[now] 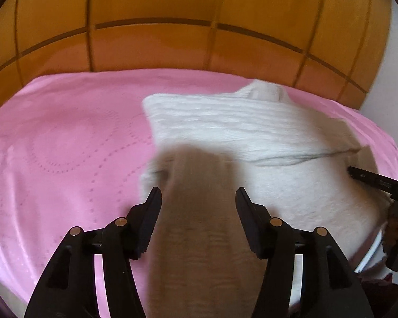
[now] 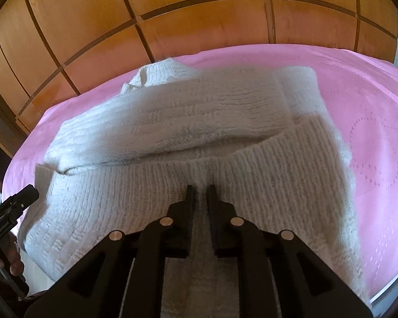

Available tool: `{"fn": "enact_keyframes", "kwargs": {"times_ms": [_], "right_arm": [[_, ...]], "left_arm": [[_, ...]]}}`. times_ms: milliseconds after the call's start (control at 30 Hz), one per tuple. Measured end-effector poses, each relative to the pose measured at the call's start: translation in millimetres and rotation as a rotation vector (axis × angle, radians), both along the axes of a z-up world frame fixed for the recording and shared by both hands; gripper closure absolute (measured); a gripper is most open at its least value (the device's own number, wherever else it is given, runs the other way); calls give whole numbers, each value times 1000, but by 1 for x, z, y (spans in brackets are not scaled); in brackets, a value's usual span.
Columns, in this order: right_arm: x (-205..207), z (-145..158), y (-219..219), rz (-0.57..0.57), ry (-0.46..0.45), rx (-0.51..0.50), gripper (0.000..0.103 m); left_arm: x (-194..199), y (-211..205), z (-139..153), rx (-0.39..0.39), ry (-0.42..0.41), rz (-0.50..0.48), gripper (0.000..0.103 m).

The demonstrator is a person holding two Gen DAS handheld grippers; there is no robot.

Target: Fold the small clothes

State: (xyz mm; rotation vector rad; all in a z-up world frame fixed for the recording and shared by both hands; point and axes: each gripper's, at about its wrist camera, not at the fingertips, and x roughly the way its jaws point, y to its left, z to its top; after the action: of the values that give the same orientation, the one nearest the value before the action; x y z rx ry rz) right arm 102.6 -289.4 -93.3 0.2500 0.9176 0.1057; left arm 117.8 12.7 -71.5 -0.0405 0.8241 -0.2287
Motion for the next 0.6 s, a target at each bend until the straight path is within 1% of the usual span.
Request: {"fn": "enact_keyframes", "kwargs": {"times_ms": [33,67,100,133,167,200,267,300,367,433,533,567,600], "right_arm": [[1,0,0,2,1,2,88],[1,1,1,8,0,11,80],[1,3,1,16,-2,18,72],[-1,7,2,31,-9,25,68],[-4,13,0,40,-18,28,61],[-7,19,-4,41,-34,32,57],[-18,36,-23,5,-86,39,53],[-23,43,-35,-20,-105,29,50],[-29,47,-55,-74,-117,-24,46],[-31,41,-72,-118,-92,-64,46],[-27,27,-80,-133,-55,-89,48],[-24,23,-79,-135,-42,-101,61],[-23,20,-77,-132,-32,-110,81]], "left_arm": [[4,1,-3,-9,17,-11,46],[6,1,-6,8,26,-18,52],[10,-4,-13,63,35,-10,64],[14,-7,-17,81,42,-8,77],[15,-8,-17,68,35,-9,84],[14,-9,-16,61,24,-12,86],[12,-10,-16,67,14,-9,89],[10,-9,-16,63,12,-7,89],[6,-10,-15,63,4,-6,90],[6,-9,-14,54,1,2,90],[1,-8,-8,50,-13,20,90],[-1,-7,-7,48,-18,22,93],[-2,-6,-5,50,-20,24,93]]}}
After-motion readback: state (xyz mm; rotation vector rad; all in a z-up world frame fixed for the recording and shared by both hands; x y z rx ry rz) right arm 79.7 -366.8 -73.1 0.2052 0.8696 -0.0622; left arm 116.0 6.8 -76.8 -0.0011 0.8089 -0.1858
